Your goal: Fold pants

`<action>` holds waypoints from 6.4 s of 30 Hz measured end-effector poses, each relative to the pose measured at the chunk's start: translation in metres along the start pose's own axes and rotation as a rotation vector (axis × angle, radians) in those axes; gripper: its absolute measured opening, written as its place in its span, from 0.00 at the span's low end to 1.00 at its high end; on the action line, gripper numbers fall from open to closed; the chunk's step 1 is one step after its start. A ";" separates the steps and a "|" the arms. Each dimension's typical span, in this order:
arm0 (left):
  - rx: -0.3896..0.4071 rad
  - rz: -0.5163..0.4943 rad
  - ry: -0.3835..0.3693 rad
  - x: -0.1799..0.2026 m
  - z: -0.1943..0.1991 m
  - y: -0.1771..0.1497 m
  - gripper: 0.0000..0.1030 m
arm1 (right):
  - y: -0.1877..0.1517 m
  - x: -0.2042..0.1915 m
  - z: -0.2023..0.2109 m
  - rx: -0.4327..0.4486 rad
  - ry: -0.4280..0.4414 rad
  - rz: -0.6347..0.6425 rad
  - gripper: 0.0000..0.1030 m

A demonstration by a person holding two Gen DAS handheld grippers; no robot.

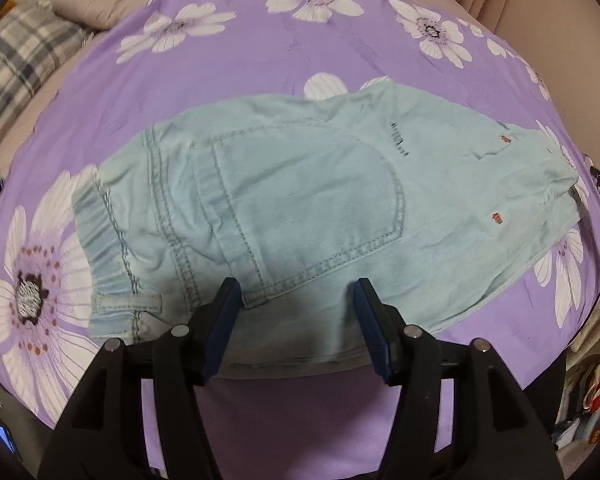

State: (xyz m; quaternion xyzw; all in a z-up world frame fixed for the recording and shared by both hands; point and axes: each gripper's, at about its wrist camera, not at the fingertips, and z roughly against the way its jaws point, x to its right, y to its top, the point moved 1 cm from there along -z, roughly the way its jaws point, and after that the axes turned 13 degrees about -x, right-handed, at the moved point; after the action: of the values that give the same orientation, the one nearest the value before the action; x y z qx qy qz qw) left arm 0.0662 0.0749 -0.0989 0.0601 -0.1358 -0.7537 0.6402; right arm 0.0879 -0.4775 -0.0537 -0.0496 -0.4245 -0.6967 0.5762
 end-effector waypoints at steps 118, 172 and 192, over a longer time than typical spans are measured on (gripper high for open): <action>0.269 0.768 -0.322 -0.149 0.048 -0.103 0.01 | -0.069 -0.250 0.189 -0.004 1.120 0.498 0.22; 0.090 0.291 -0.154 -0.039 -0.016 0.013 0.11 | -0.085 -0.099 0.052 -0.158 1.085 -0.136 0.22; 0.058 0.214 -0.262 0.054 0.013 0.038 0.54 | -0.143 0.043 -0.050 -0.216 1.063 -0.762 0.31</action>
State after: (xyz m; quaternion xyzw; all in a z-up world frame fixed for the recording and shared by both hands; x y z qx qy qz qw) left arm 0.0891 0.0177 -0.0709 -0.0348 -0.2455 -0.6784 0.6916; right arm -0.0259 -0.5464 -0.1378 0.3970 0.0021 -0.8200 0.4123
